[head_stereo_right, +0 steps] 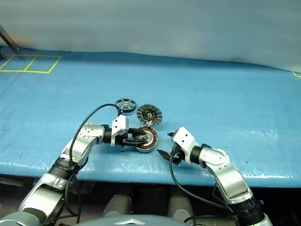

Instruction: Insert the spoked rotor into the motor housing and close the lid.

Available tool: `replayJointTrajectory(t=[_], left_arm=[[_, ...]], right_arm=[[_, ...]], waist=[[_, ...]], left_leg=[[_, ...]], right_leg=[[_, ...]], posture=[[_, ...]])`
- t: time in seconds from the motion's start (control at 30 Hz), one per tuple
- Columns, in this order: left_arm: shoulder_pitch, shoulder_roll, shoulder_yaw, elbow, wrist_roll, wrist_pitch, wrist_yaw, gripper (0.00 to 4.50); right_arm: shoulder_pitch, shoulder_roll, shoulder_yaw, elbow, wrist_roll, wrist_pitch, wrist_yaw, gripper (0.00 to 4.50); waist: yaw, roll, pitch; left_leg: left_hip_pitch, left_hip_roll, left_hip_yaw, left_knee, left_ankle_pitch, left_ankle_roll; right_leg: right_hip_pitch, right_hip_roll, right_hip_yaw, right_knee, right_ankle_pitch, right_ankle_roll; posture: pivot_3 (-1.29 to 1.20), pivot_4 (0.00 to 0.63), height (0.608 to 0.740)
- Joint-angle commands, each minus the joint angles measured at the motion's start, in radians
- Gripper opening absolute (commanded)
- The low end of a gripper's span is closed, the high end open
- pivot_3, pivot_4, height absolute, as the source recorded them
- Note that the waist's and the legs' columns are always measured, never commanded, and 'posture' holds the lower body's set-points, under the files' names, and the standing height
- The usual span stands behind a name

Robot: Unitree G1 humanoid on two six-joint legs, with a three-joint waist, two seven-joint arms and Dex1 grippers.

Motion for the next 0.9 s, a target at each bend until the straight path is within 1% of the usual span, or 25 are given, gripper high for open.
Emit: replayJointTrajectory(t=[0.03,0.07,0.43,0.53,0.8,0.9], left_arm=[[-0.011,-0.007,0.011,0.007,0.022,-0.038,0.034,2.99],[-0.011,-0.009,0.012,0.008,0.024,-0.043,0.039,3.3],[-0.001,-0.017,0.021,-0.023,-0.009,-0.028,0.039,3.3],[-0.001,-0.019,0.026,-0.028,-0.02,-0.014,0.037,2.7],[0.001,-0.018,0.024,-0.038,-0.032,0.004,0.031,0.05],[0.002,-0.017,0.023,-0.042,-0.035,0.012,0.027,0.01]], right_arm=[[-0.003,-0.001,-0.007,-0.024,0.002,-0.013,-0.005,4.16],[-0.003,-0.001,-0.007,-0.024,0.002,-0.014,-0.005,4.16],[-0.005,0.002,-0.005,-0.018,-0.005,-0.017,-0.002,4.16],[-0.006,0.003,-0.003,-0.016,-0.007,-0.016,-0.002,4.16],[-0.004,0.005,-0.001,-0.016,-0.011,-0.015,-0.003,4.16],[-0.003,0.006,-0.001,-0.016,-0.011,-0.016,-0.004,4.16]], waist=[[0.0,0.0,0.0],[0.0,0.0,0.0],[0.0,0.0,0.0],[0.001,0.0,0.0],[0.001,0.0,0.0],[0.0,0.0,0.0]], left_leg=[[0.0,0.0,0.0,0.0,0.0,0.0],[0.0,0.0,0.0,0.0,0.0,0.0],[0.0,0.0,0.0,0.0,0.0,0.0],[0.0,0.0,0.0,0.0,0.0,0.0],[0.0,0.0,0.0,0.0,0.0,0.0],[0.001,0.0,0.0,0.0,0.0,0.0]], right_leg=[[0.0,0.0,0.0,0.0,0.0,0.0],[0.0,0.0,0.0,0.0,0.0,0.0],[0.0,0.0,0.0,0.0,0.0,0.0],[0.0,0.0,0.0,0.0,0.0,0.0],[0.0,0.0,0.0,0.0,0.0,0.0],[0.001,0.0,0.0,0.0,0.0,0.0]], posture=[[0.0,0.15,0.74],[0.0,0.15,0.74],[0.0,0.15,0.74],[0.0,0.15,0.74],[0.0,0.15,0.74],[0.0,0.15,0.74]])
